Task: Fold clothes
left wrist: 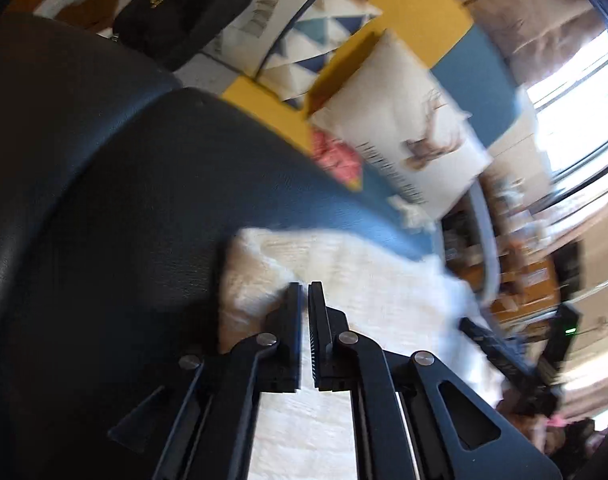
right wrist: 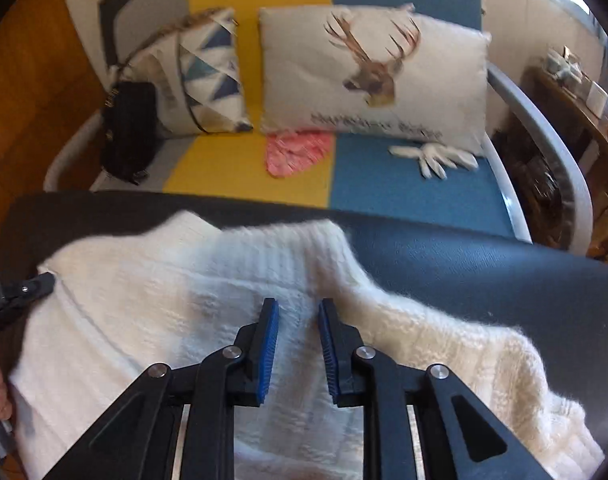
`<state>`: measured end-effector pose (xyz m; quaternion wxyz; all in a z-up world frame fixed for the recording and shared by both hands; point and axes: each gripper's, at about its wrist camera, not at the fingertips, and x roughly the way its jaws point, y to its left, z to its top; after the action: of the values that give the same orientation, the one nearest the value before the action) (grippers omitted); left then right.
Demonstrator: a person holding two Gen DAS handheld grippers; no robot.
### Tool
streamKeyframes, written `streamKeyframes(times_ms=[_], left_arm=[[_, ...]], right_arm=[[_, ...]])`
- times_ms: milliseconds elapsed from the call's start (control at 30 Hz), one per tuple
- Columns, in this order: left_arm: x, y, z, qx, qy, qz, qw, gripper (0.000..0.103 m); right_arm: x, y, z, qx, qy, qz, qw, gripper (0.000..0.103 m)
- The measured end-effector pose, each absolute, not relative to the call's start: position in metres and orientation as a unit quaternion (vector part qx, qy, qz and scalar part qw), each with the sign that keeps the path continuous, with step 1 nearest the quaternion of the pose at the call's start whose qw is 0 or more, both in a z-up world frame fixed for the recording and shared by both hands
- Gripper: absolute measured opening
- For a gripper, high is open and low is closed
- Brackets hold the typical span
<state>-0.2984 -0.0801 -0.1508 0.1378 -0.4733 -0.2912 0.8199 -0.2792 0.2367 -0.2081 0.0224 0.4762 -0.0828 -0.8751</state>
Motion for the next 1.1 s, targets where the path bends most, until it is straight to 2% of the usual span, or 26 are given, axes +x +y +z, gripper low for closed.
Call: streamKeyframes(times_ms=[167, 233, 333, 433, 467, 500, 533, 733, 833, 900, 967, 1100], left_arm=[[-0.288, -0.1, -0.134, -0.445, -0.316, 0.823, 0.155, 0.005], [-0.286, -0.102, -0.128, -0.444, -0.293, 0.833, 0.151, 0.005], [-0.286, -0.1, -0.122, -0.456, -0.249, 0.84, 0.158, 0.007], [-0.286, -0.095, -0.122, -0.47, -0.194, 0.843, 0.175, 0.02], [-0.286, -0.091, -0.123, -0.474, -0.174, 0.844, 0.183, 0.023], [-0.287, -0.088, -0.123, -0.477, -0.155, 0.844, 0.19, 0.024], [-0.287, -0.084, -0.123, -0.48, -0.14, 0.843, 0.199, 0.024], [-0.282, -0.077, -0.124, -0.481, -0.124, 0.84, 0.217, 0.024], [-0.275, -0.071, -0.124, -0.489, -0.118, 0.837, 0.217, 0.024], [-0.261, -0.078, -0.118, -0.479, -0.151, 0.835, 0.226, 0.024], [-0.244, -0.089, -0.109, -0.462, -0.194, 0.832, 0.238, 0.024], [-0.194, -0.109, -0.12, -0.462, -0.275, 0.807, 0.243, 0.024]], right_arm=[[-0.271, 0.173, -0.199, 0.472, -0.087, -0.849, 0.22, 0.023], [-0.273, 0.147, -0.203, 0.474, -0.059, -0.841, 0.254, 0.024], [-0.285, 0.119, -0.211, 0.482, -0.027, -0.834, 0.267, 0.025], [-0.294, 0.096, -0.228, 0.522, 0.0, -0.805, 0.282, 0.025], [-0.292, 0.089, -0.232, 0.527, 0.028, -0.806, 0.268, 0.012], [-0.289, 0.085, -0.23, 0.522, 0.04, -0.81, 0.265, 0.01], [-0.286, 0.082, -0.228, 0.516, 0.051, -0.814, 0.262, 0.003], [-0.281, 0.086, -0.208, 0.48, 0.059, -0.844, 0.233, 0.003], [-0.293, 0.076, -0.228, 0.507, 0.086, -0.829, 0.221, 0.003], [-0.292, 0.072, -0.226, 0.498, 0.08, -0.835, 0.219, 0.011], [-0.283, 0.076, -0.206, 0.48, 0.026, -0.849, 0.218, 0.022], [-0.237, 0.106, -0.176, 0.437, -0.113, -0.854, 0.259, 0.024]])
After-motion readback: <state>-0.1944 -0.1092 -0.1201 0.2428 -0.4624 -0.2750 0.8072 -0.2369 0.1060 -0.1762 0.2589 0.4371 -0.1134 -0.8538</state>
